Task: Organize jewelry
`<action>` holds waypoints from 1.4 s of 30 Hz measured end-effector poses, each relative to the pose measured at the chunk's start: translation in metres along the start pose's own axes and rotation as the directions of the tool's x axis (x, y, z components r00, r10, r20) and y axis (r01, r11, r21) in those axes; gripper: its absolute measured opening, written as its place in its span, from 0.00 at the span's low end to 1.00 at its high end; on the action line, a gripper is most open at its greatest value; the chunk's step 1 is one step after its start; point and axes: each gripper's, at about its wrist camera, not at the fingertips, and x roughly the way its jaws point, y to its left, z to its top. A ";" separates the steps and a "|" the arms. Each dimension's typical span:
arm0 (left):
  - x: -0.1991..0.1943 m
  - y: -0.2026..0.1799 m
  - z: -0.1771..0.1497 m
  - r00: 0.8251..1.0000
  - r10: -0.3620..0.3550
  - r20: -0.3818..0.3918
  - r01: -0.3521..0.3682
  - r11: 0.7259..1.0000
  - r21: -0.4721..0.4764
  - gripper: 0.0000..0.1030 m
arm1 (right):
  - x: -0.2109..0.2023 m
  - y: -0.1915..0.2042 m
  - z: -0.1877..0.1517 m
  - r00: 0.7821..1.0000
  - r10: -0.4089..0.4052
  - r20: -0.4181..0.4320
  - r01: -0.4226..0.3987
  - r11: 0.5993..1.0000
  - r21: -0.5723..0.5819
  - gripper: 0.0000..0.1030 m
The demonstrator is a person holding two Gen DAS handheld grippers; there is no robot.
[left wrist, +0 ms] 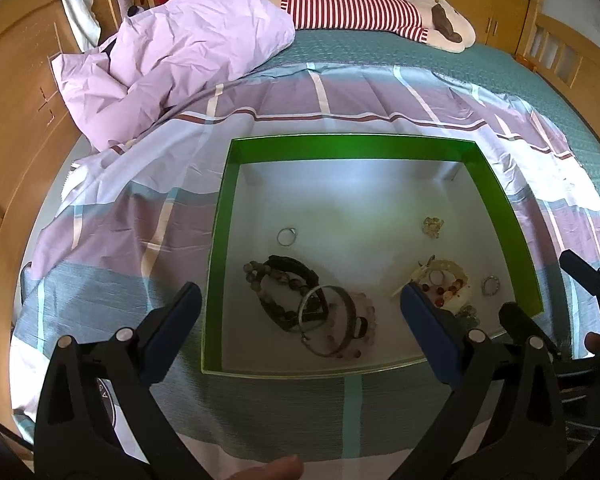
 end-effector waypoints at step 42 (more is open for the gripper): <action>-0.001 -0.007 -0.001 1.000 -0.001 -0.006 0.002 1.000 0.016 0.96 | 0.005 0.004 -0.005 1.000 -0.005 -0.010 0.005 1.000 -0.014 0.97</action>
